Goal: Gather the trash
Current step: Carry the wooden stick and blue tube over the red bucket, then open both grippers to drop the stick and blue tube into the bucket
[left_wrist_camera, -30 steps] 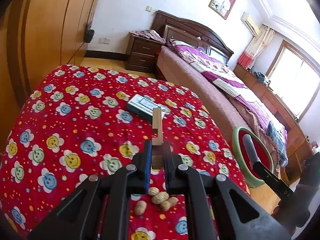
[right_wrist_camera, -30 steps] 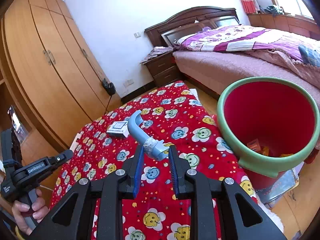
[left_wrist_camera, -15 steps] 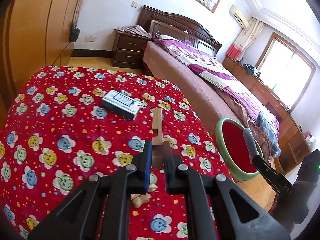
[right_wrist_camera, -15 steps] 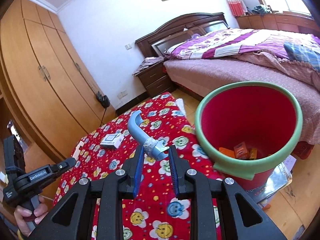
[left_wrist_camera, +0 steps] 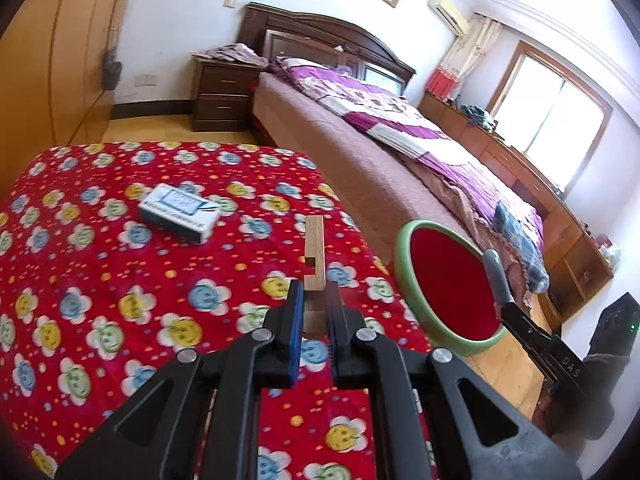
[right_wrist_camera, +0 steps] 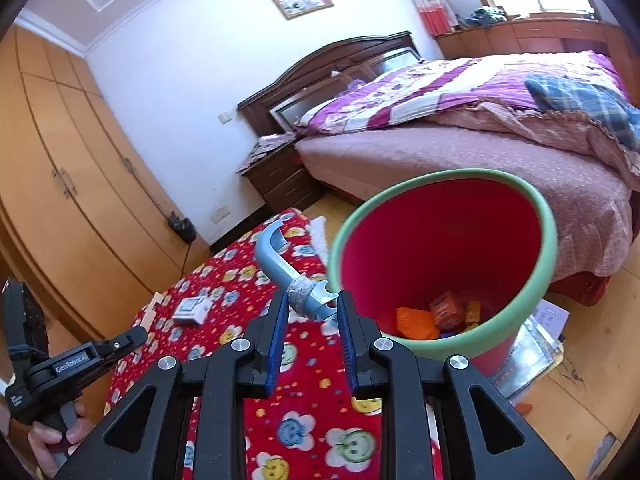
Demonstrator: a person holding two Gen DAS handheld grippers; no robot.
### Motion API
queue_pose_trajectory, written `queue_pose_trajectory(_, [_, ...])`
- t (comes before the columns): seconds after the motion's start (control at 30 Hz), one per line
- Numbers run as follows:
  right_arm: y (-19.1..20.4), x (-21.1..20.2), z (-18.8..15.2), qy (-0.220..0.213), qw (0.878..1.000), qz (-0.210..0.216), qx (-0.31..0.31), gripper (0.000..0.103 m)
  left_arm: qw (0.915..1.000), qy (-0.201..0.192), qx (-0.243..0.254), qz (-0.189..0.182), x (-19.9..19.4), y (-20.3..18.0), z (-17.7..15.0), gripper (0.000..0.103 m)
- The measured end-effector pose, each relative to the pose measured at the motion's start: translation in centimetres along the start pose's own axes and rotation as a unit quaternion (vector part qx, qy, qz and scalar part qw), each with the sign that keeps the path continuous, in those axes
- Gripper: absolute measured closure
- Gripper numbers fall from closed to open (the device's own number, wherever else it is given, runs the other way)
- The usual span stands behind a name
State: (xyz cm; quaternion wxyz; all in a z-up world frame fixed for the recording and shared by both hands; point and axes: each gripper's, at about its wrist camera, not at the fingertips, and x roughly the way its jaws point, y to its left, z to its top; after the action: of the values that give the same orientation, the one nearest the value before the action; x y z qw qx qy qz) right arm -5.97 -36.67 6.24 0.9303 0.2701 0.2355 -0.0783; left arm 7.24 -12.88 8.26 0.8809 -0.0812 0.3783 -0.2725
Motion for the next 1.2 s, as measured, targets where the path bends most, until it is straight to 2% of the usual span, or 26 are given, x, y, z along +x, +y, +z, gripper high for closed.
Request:
queue_pose_trajectory(0.6, [-6.9, -0.6, 0.9, -0.02, 0.996, -0.067, 0.056, 0.078, 0.994, 0.036, 0.083, -0.061, 5.7, -9.0, 0.3, 0.093])
queue_pose_trajectory(0.97, [-9.7, 0.4, 1.0, -0.01, 0.994, -0.084, 0.075, 0.078, 0.9854, 0.074, 0.127, -0.086, 10.5, -13.9, -0.6, 0.093])
queue_pose_trajectory(1.2, [-10.4, 1.2, 1.0, -0.003, 0.993, -0.091, 0.077, 0.078, 0.9815, 0.093, 0.136, -0.097, 13.0, -15.2, -1.0, 0.093])
